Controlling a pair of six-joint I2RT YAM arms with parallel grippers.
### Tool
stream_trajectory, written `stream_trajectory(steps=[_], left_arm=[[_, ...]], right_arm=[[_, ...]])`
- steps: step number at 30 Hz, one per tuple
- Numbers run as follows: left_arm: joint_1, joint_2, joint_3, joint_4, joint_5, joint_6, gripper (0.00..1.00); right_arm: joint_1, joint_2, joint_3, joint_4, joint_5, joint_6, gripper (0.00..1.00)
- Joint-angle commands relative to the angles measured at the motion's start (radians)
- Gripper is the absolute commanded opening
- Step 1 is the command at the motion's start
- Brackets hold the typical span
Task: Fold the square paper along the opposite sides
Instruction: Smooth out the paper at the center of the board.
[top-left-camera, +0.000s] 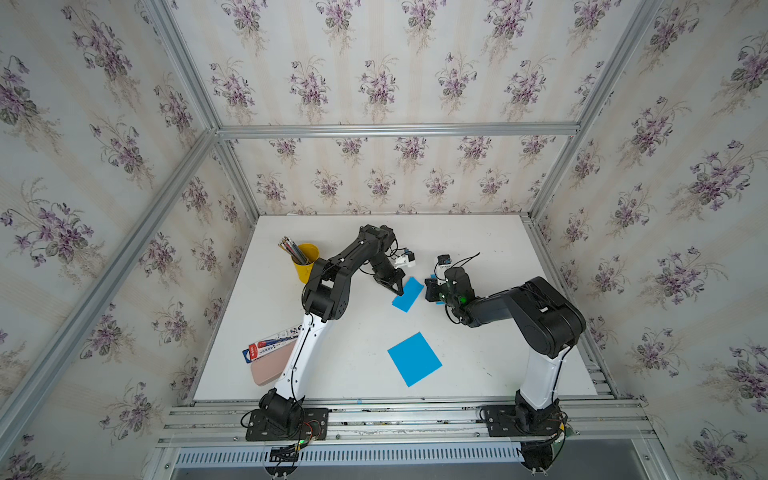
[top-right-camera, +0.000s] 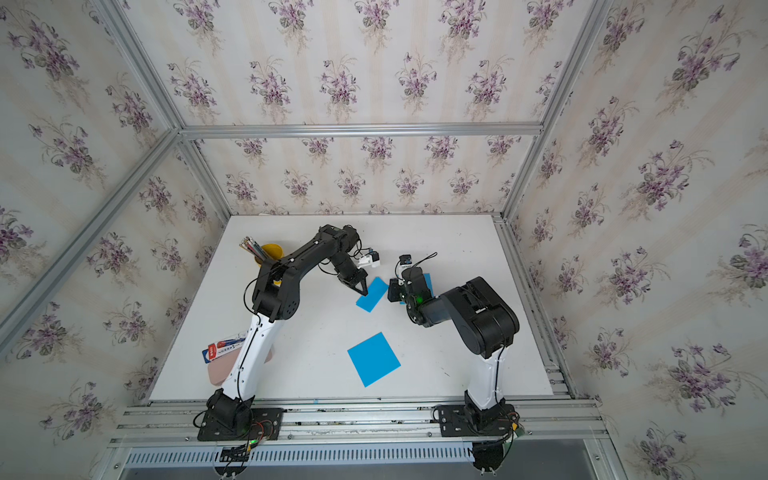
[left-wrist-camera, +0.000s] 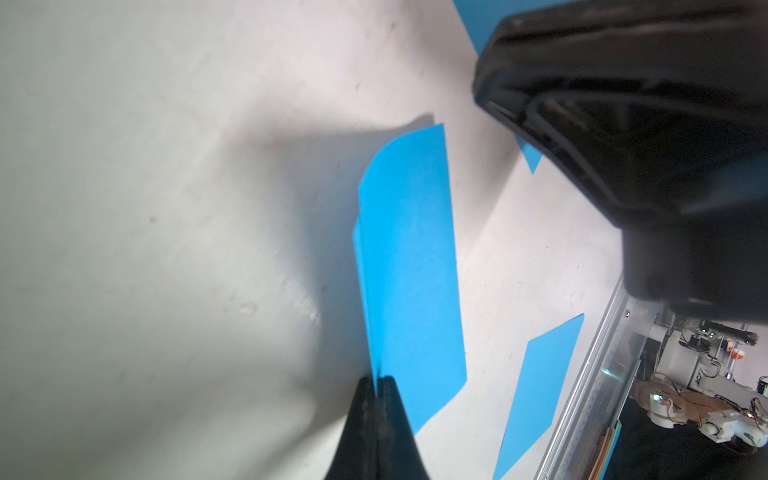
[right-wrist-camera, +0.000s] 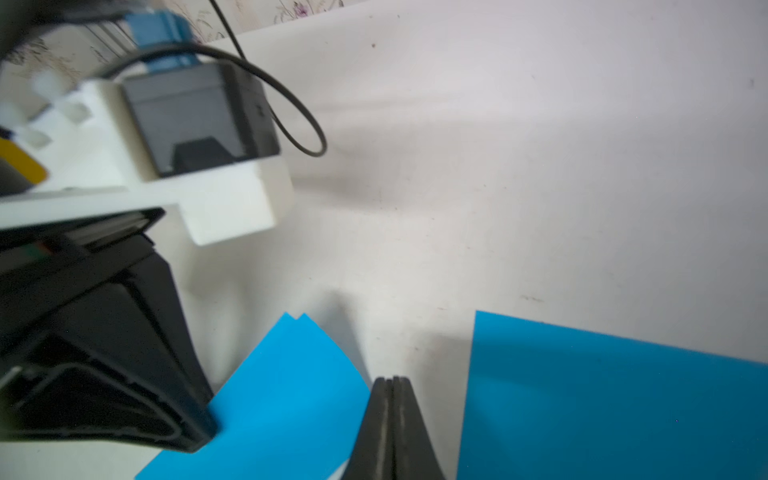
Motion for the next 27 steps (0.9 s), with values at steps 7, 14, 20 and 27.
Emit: stream_trajectory(steps=[7, 14, 20, 27], left_arm=[[0.002, 0.015, -0.014, -0.018, -0.155, 0.014, 0.00], [0.001, 0.016, -0.016, -0.009, -0.178, 0.004, 0.00], [0.001, 0.020, -0.013, -0.009, -0.178, 0.004, 0.00], [0.002, 0.017, -0.016, -0.010, -0.179, 0.006, 0.00]], right_arm=[[0.032, 0.075, 0.048, 0.048, -0.040, 0.080, 0.00], [0.023, 0.107, 0.044, 0.010, 0.003, 0.103, 0.00], [0.019, 0.108, 0.036, -0.009, 0.019, 0.104, 0.00], [0.007, 0.101, 0.020, -0.014, 0.026, 0.105, 0.00]])
